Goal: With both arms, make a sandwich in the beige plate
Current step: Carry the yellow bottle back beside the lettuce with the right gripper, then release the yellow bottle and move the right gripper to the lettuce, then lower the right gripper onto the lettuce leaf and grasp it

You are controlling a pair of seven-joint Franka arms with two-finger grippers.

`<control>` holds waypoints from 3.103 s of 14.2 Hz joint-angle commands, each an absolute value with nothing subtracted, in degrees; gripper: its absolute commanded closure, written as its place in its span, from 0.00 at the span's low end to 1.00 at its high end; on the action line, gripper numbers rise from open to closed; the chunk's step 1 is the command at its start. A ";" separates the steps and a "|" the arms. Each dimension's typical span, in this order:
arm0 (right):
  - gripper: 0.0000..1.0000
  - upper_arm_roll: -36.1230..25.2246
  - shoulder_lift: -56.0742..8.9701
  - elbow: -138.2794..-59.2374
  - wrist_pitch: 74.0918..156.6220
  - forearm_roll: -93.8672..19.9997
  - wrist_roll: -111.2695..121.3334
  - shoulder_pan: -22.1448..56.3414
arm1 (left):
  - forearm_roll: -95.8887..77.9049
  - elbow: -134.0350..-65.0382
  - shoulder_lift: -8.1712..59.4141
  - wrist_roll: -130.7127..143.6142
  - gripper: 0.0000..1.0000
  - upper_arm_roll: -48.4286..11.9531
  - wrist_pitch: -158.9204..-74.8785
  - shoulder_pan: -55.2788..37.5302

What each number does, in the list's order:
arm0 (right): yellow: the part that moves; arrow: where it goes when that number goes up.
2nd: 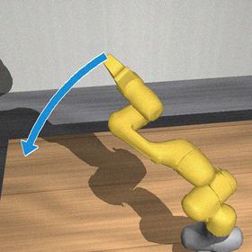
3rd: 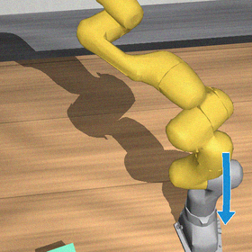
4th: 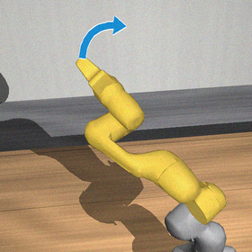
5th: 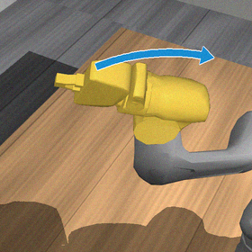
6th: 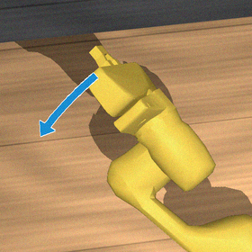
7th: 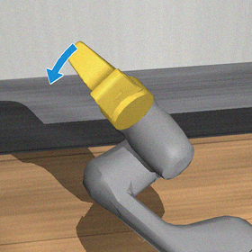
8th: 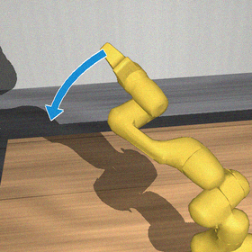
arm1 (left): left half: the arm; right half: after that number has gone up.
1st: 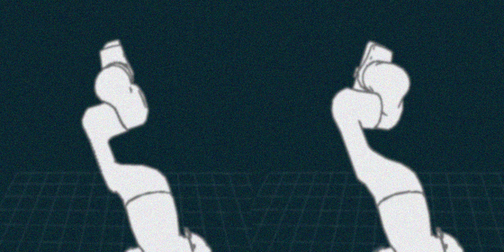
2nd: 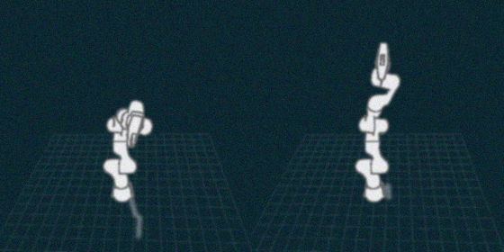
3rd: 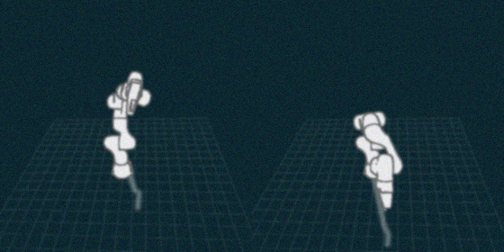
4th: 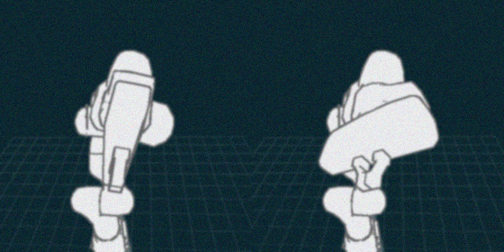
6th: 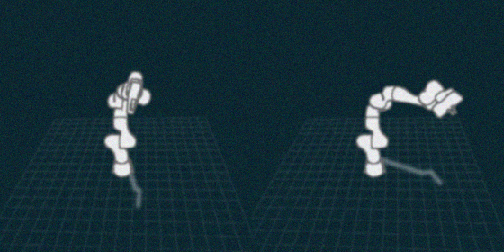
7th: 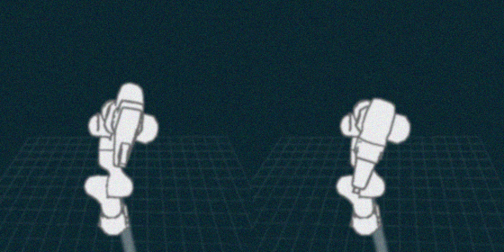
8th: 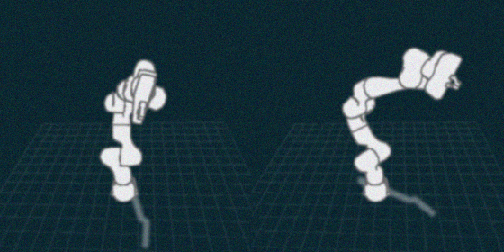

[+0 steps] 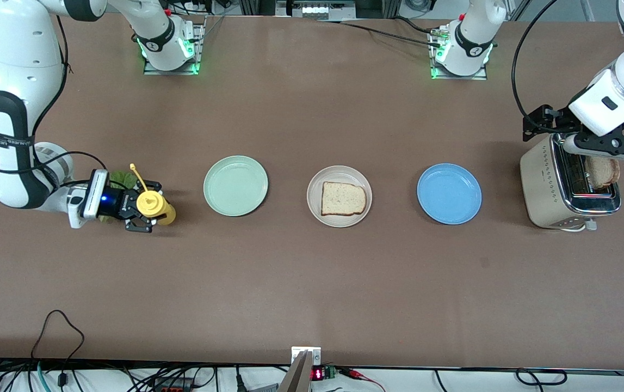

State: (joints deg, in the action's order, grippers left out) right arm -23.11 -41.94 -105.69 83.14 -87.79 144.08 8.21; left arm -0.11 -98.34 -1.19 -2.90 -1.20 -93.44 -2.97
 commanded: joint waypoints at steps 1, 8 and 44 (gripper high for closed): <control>0.67 -21.88 -42.97 -106.70 78.67 -89.30 147.73 5.89 | -0.26 -97.47 -1.23 -2.64 0.00 -1.14 -92.46 -3.16; 0.62 -21.71 -46.84 -107.14 75.76 -90.44 151.52 4.75 | -0.26 -97.47 -1.23 -2.72 0.00 -1.06 -92.46 -3.16; 0.00 -46.78 -40.19 -90.35 80.56 -62.18 118.33 16.17 | -0.26 -97.38 -1.14 -2.46 0.00 -1.05 -92.46 -3.16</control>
